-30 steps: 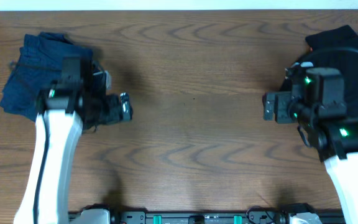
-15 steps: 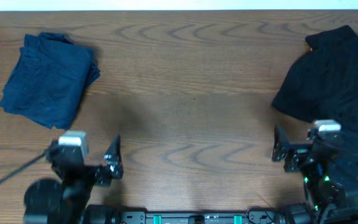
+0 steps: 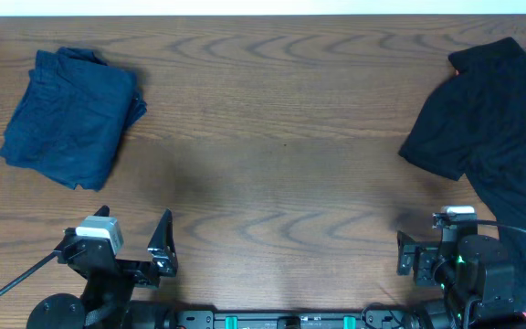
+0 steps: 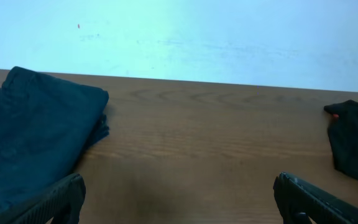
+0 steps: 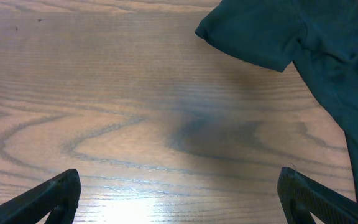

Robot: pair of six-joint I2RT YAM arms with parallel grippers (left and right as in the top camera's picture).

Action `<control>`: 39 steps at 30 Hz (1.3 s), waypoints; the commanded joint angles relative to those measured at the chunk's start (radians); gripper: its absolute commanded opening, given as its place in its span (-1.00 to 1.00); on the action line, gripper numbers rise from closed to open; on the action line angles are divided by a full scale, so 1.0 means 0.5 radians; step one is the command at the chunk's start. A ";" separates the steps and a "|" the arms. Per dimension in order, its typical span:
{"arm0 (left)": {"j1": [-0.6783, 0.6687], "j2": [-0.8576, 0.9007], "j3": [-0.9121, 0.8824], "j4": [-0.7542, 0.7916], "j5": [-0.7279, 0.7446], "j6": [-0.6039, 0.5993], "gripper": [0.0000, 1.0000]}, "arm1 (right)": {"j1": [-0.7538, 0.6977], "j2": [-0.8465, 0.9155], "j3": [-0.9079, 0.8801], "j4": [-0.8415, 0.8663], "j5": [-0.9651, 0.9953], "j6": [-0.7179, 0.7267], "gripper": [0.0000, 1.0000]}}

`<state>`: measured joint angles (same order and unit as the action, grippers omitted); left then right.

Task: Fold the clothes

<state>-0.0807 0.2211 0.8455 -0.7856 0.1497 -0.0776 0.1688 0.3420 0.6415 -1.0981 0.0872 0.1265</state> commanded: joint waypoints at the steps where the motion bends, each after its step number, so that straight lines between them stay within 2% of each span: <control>1: -0.008 -0.005 -0.008 0.003 -0.018 0.011 0.96 | 0.013 -0.013 -0.005 -0.003 0.027 0.030 0.98; 8: -0.008 -0.005 -0.008 0.003 -0.018 0.011 0.96 | -0.051 -0.165 -0.007 -0.003 0.002 0.031 0.98; 12: -0.008 -0.005 -0.008 0.003 -0.018 0.011 0.96 | -0.116 -0.425 -0.045 0.027 -0.079 0.030 0.98; 16: -0.008 -0.005 -0.008 0.004 -0.018 0.011 0.96 | -0.153 -0.673 -0.198 0.212 -0.078 0.027 0.99; 20: -0.008 -0.005 -0.008 0.003 -0.018 0.011 0.96 | -0.154 -0.661 -0.379 0.656 -0.077 -0.114 0.99; 25: -0.008 -0.005 -0.008 0.003 -0.018 0.011 0.96 | -0.158 -0.674 -0.772 1.514 -0.076 -0.365 0.98; 31: -0.008 -0.005 -0.008 0.003 -0.018 0.011 0.96 | -0.158 -0.674 -1.236 2.337 -0.076 -0.392 0.99; 32: -0.008 -0.005 -0.008 0.004 -0.018 0.011 0.96 | -0.158 -0.674 -1.282 2.386 -0.075 -0.391 0.99; 37: -0.008 -0.005 -0.008 0.003 -0.018 0.011 0.96 | -0.156 -0.672 -1.272 2.034 -0.081 -0.382 0.98; 39: -0.008 -0.005 -0.008 0.003 -0.018 0.011 0.96 | -0.156 -0.661 -1.272 2.058 -0.085 -0.383 0.99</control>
<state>-0.0807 0.2214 0.8429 -0.7864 0.1493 -0.0776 0.1066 0.0151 0.0063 -0.0658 0.0498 -0.0479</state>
